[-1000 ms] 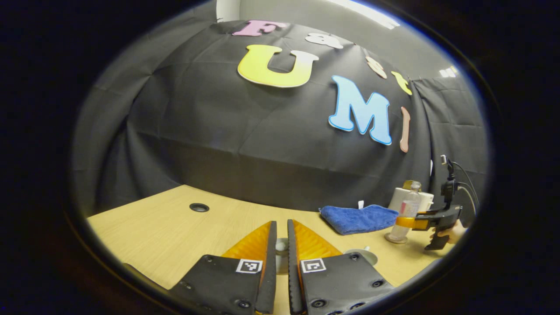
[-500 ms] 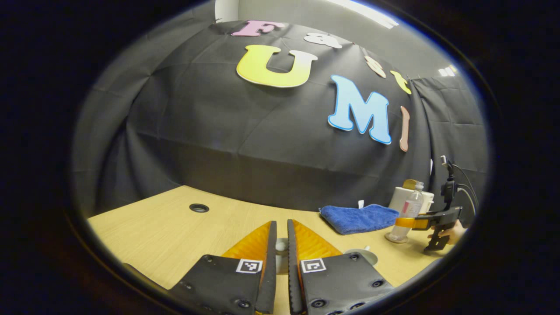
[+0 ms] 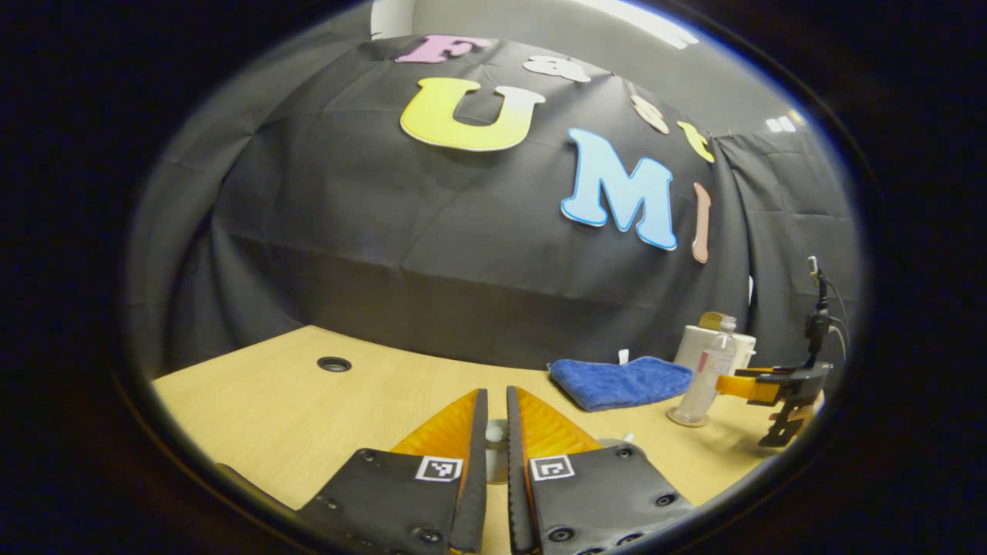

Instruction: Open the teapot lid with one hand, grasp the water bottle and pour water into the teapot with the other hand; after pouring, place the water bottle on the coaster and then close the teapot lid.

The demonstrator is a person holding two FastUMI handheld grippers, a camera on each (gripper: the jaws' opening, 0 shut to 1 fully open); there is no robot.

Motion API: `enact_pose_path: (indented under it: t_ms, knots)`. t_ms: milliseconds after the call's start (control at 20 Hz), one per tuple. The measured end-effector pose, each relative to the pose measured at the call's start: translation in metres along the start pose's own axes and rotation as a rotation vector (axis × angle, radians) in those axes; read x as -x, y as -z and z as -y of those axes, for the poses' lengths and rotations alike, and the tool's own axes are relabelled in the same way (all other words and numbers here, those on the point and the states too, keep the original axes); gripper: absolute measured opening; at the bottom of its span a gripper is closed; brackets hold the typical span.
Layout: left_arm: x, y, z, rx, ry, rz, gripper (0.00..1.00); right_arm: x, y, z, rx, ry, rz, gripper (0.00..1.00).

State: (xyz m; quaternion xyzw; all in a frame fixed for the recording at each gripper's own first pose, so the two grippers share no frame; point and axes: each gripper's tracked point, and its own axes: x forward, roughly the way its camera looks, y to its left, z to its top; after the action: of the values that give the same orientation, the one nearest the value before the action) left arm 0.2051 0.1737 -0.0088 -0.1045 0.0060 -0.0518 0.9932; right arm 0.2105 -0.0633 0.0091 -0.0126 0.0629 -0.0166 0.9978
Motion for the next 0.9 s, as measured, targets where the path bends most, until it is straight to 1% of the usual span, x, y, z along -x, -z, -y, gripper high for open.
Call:
enact_pose_path:
  t_ms: [150,200,350,400,450,550,750,900]
  knots:
    - [0.006,-0.018,0.016,0.010,0.035,0.036,0.18,0.035,0.000,-0.013,0.026,-0.019,0.019,0.86]
    - [0.008,-0.020,0.023,0.005,0.047,0.042,0.20,0.047,0.003,-0.016,0.048,-0.019,0.019,0.86]
    - [0.010,-0.022,0.047,-0.010,0.090,0.042,0.20,0.079,0.007,-0.030,0.089,-0.043,0.046,0.86]
    - [0.009,-0.020,0.055,-0.015,0.102,0.036,0.18,0.088,0.009,-0.033,0.094,-0.047,0.052,0.86]
    - [0.008,-0.018,0.062,-0.024,0.112,0.028,0.20,0.094,0.010,-0.036,0.093,-0.049,0.056,0.86]
    - [0.006,-0.014,0.075,-0.053,0.117,0.015,0.20,0.105,0.017,-0.044,0.092,-0.063,0.051,0.86]
    - [0.001,-0.003,0.098,-0.091,0.142,-0.010,0.20,0.113,0.026,-0.053,0.107,-0.096,0.056,0.86]
    - [-0.005,0.014,0.107,-0.140,0.141,-0.043,0.20,0.114,0.028,-0.059,0.069,-0.137,0.040,0.86]
